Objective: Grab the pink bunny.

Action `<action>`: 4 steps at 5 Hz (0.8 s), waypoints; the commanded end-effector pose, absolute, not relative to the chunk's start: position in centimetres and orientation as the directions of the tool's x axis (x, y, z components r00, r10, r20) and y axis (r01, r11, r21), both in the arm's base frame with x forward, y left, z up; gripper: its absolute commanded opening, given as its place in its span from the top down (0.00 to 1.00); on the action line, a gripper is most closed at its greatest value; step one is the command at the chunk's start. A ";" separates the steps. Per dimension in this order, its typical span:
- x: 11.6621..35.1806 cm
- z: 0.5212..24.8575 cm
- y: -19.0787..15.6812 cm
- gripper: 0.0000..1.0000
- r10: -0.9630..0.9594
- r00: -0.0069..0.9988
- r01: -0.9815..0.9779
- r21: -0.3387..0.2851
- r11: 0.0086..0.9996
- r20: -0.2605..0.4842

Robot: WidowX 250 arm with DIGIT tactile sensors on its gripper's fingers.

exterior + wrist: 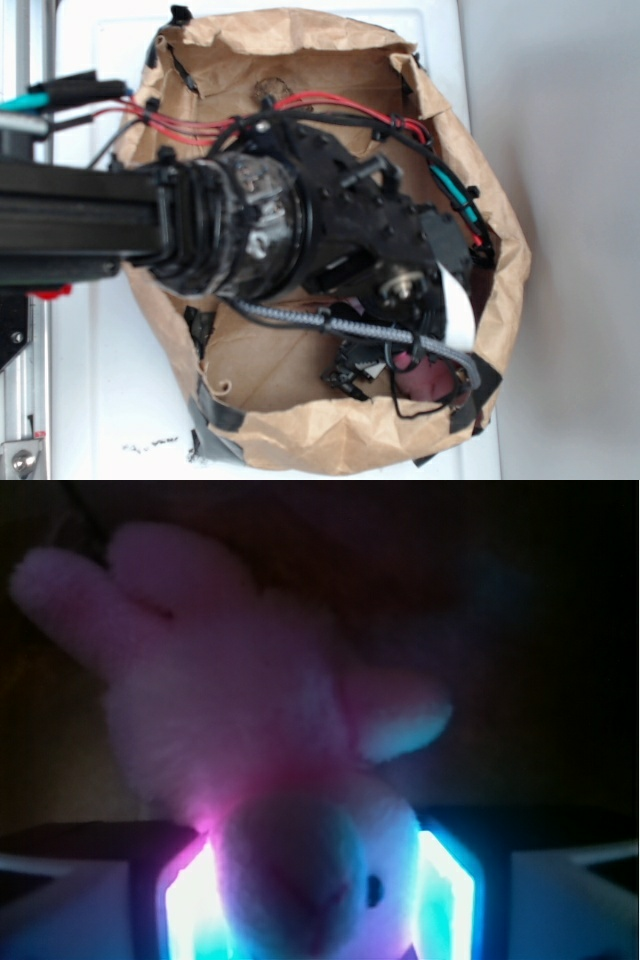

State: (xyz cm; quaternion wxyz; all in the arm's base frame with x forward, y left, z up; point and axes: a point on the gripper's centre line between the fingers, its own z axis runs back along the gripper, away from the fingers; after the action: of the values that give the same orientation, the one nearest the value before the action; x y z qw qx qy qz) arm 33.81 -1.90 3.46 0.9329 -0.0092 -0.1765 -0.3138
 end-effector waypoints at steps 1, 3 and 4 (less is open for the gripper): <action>32.0 5.3 1.0 1.00 -0.281 0.929 0.275 0.058 0.960 0.242; 28.9 8.2 2.7 1.00 -0.144 0.964 0.133 0.066 0.989 0.222; 28.0 9.9 4.0 1.00 -0.044 0.982 0.016 0.149 0.989 0.185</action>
State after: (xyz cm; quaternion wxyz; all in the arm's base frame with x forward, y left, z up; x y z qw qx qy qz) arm 27.17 4.53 7.45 0.9962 0.0652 -0.0533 -0.0212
